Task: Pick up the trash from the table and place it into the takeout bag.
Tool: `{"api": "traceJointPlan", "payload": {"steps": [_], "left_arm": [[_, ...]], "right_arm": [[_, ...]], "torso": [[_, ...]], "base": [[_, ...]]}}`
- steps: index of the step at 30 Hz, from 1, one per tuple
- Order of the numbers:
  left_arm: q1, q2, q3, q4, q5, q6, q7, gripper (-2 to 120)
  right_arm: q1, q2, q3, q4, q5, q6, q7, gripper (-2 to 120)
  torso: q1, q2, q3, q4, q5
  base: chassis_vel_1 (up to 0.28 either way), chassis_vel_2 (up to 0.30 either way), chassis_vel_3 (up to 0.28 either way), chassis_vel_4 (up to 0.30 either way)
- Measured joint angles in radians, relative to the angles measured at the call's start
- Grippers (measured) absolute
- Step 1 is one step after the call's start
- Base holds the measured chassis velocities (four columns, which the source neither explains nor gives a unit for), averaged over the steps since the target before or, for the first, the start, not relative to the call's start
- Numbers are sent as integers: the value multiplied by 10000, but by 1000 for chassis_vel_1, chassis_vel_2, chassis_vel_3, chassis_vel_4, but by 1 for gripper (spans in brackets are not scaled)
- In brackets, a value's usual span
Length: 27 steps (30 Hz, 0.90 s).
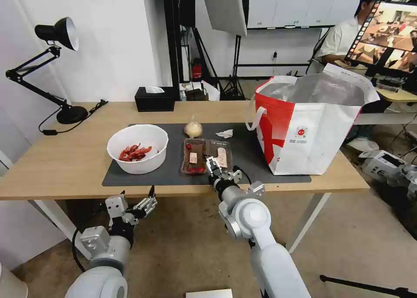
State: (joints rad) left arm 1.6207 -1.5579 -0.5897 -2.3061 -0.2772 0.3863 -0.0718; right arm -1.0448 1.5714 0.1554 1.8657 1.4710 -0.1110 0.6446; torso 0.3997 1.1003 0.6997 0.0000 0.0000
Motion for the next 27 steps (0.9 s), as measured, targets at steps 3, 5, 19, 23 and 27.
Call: {"api": "traceJointPlan", "payload": {"steps": [3, 5, 19, 23, 27], "left_arm": [[-6, -1, 1, 6, 0, 0, -1, 100], [-11, -3, 1, 9, 2, 0, -3, 100], [109, 13, -25, -88, 2, -13, -15, 100], [141, 34, -65, -189, -2, -19, -16, 100], [178, 34, -103, -272, -4, -29, -19, 100]], "right_arm": [[49, -1, 3, -40, -30, 11, 0, 100], [80, -1, -9, -68, -137, 32, -34, 100], [-142, -19, -102, 301, -1398, 59, -361, 100], [-157, -28, -102, 376, -1729, 40, -619, 100], [-77, -88, -120, 416, -2332, 31, -869, 100]], "torso": [[1, -1, 1, 0, 0], [1, -2, 2, 1, 0], [5, -5, 4, -1, -1], [5, -5, 3, 0, -1], [4, -5, 3, -1, 0]], "base": [[0, 0, 0, 0], [0, 0, 0, 0], [0, 0, 0, 0], [0, 0, 0, 0], [0, 0, 0, 0]]}}
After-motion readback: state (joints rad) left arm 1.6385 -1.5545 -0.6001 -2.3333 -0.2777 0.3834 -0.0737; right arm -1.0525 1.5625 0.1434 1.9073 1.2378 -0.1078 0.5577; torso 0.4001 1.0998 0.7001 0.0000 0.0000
